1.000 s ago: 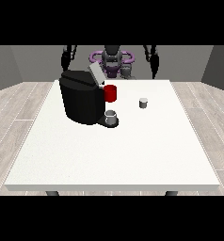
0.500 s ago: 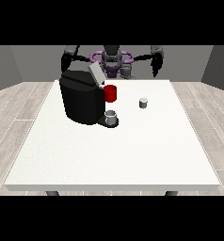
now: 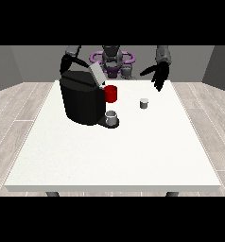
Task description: Insert the coffee pod into the coffee machine and close the lid
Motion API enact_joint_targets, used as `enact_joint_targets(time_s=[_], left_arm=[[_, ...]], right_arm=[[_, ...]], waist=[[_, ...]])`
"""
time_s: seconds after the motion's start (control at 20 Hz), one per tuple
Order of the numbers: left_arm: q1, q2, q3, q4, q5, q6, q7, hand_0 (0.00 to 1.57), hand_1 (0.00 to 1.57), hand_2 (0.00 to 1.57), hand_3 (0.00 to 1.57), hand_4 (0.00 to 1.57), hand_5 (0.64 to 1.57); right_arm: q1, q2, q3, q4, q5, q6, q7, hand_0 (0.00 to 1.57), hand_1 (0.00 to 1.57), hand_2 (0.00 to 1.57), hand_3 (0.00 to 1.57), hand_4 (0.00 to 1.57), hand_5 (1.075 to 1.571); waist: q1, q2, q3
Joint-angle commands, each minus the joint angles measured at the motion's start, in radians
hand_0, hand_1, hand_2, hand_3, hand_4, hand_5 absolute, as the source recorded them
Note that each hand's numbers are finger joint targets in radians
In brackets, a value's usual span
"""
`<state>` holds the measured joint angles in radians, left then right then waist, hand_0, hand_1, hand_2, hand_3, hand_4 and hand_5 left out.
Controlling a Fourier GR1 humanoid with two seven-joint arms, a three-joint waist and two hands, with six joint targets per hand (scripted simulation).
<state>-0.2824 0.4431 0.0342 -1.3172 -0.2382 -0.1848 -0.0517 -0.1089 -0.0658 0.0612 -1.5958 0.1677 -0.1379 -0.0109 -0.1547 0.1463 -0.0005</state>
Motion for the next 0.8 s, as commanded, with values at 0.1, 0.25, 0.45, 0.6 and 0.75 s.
enact_joint_targets(time_s=[0.1, 0.25, 0.45, 0.6, 0.75], left_arm=[[-0.12, 0.074, 0.021, 0.166, -0.067, -0.034, -0.048, 0.0, 0.0, 0.0, 0.0, 0.0, 1.571], [-0.146, 0.036, -0.03, 0.212, -0.119, -0.043, -0.012, 0.0, 0.0, 0.0, 0.0, 0.0, 1.571], [-0.18, 0.013, -0.035, 0.332, -0.189, 0.02, -0.048, 0.0, 0.0, 0.0, 0.0, 0.0, 1.571], [-0.194, -0.02, -0.07, 0.348, -0.25, 0.068, -0.06, 0.0, 0.0, 0.29, 0.0, 0.0, 1.571], [-0.269, 0.006, -0.038, 0.39, -0.264, 0.071, -0.084, 0.49, 0.49, 0.72, 0.49, 0.0, 1.571]], right_arm=[[-0.065, 0.047, 0.021, 0.012, 0.015, -0.028, 0.007, 0.0, 0.0, 0.0, 0.0, 0.0, 1.571], [-0.034, 0.064, 0.031, 0.05, 0.044, -0.061, 0.017, 0.0, 0.0, 0.0, 0.0, 0.0, 1.571], [-0.042, 0.056, 0.063, 0.03, 0.067, -0.037, 0.075, 0.0, 0.0, 0.0, 0.0, 0.0, 1.571], [-0.129, 0.058, -0.016, 0.081, -0.001, -0.03, 0.069, 0.0, 0.0, 0.0, 0.0, 0.0, 1.571], [-0.147, 0.065, -0.026, 0.162, 0.007, -0.043, 0.015, 0.0, 0.0, 0.0, 0.0, 0.0, 1.571]], waist=[[-0.019, 0.104, 0.0001], [-0.016, 0.063, 0.0004], [-0.036, 0.084, 0.0001], [-0.002, 0.106, 0.0003], [0.015, 0.133, 0.0004]])
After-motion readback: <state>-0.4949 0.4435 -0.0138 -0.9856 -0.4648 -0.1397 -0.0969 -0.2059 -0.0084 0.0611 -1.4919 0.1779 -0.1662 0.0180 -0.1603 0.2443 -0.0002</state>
